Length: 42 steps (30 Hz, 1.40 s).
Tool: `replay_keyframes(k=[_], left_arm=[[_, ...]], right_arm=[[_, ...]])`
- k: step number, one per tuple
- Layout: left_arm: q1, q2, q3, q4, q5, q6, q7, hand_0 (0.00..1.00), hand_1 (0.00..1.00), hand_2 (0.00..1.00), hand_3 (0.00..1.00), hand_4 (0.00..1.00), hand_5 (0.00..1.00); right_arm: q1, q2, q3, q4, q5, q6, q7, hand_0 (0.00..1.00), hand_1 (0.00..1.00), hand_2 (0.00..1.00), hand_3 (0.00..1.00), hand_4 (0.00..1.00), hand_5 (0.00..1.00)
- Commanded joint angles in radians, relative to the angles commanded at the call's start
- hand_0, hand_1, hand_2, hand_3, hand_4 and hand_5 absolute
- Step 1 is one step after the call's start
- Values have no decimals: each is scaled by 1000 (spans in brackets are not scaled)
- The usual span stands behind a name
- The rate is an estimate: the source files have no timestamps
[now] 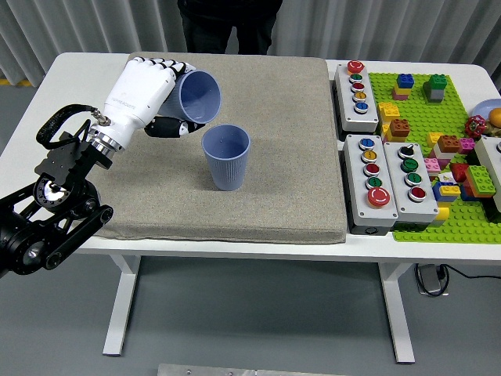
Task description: Pick cup pour cup place
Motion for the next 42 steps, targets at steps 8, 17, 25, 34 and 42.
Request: replay_keyframes(k=[8, 17, 25, 34, 42], left_arm=[[-16, 10, 23, 0, 20, 15, 7, 396, 487, 560, 569, 814, 237], [-49, 38, 95, -11, 37, 14, 17, 396, 486, 558, 567, 810, 226], [-80, 59, 128, -14, 45, 15, 29, 395, 485, 554, 562, 805, 215], [-86, 65, 141, -15, 45, 35, 41, 394, 488, 550, 560, 800, 207], [-90, 72, 151, -23, 45, 44, 49, 393, 488, 548, 555, 795, 206]], right_arm=[[0, -1, -5, 0, 8, -5, 1, 667, 607, 553, 536, 2, 128], [-4, 2, -3, 1, 2, -7, -2, 668, 608, 553, 535, 2, 124], [-8, 2, -4, 1, 8, -8, 0, 668, 608, 553, 534, 2, 121], [-11, 3, -11, 1, 12, -12, -1, 668, 607, 553, 534, 2, 116], [-12, 4, -12, 1, 11, -15, 0, 668, 607, 553, 533, 2, 108]])
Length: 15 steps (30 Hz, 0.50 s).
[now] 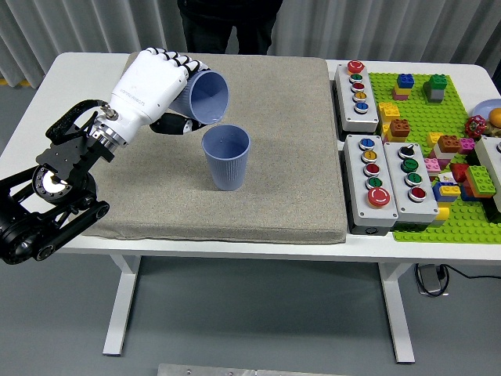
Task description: Pick cup pour cup place
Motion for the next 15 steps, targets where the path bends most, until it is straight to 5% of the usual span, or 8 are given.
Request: replay_keyframes(k=[15], left_arm=[[-36, 34, 83, -13, 0, 52, 43, 393, 493, 544, 555, 780, 170]], right_arm=[[-3, 2, -4, 0, 5, -4, 0, 667, 607, 552, 531, 2, 103]])
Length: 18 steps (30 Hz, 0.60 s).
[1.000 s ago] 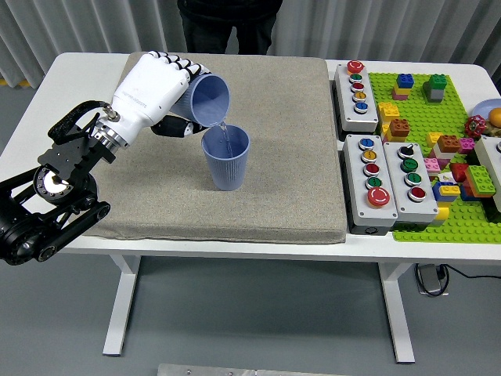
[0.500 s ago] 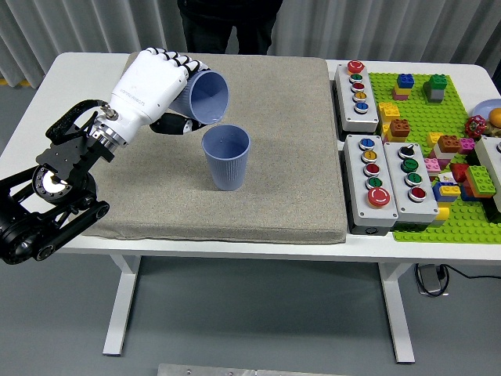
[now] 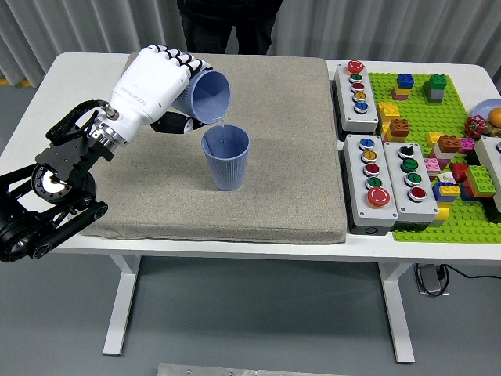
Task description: Pick cup pour cup place
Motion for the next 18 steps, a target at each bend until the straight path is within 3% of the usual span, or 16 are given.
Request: replay_keyframes(k=[6, 18], left_arm=[[-16, 11, 33, 3, 0, 24, 21, 394, 493, 545, 554, 777, 166], [-69, 16, 142, 8, 0, -1, 65, 401, 497, 544, 555, 763, 144]], right_arm=[[-1, 1, 2, 1, -2, 0, -2, 667, 607, 552, 531, 2, 102], [-3, 2, -6, 1, 8, -3, 0, 667, 607, 551, 531, 2, 96]])
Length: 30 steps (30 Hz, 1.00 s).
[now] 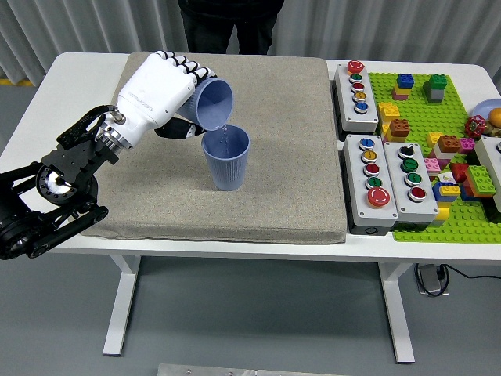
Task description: Pick cup pour cup place
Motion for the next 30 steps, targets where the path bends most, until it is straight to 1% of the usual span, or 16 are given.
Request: replay_keyframes(k=[13, 19, 23, 30], left_arm=[[-10, 9, 19, -5, 0, 15, 23, 402, 499, 544, 554, 761, 143], [-23, 14, 34, -9, 0, 10, 30, 402, 499, 544, 553, 758, 141], [-34, 17, 53, -10, 0, -1, 32, 402, 498, 544, 553, 755, 142], [-39, 21, 62, -17, 0, -11, 30, 405, 498, 545, 553, 755, 142]], right_arm=[[-4, 1, -1, 0, -2, 1, 0, 667, 607, 551, 531, 2, 93], [-4, 1, -3, 0, 2, 0, 1, 666, 607, 551, 531, 2, 92], [-4, 0, -5, 1, 9, -3, 2, 666, 607, 551, 531, 2, 90], [-4, 0, -6, 0, 8, -3, 3, 666, 607, 551, 531, 2, 90]])
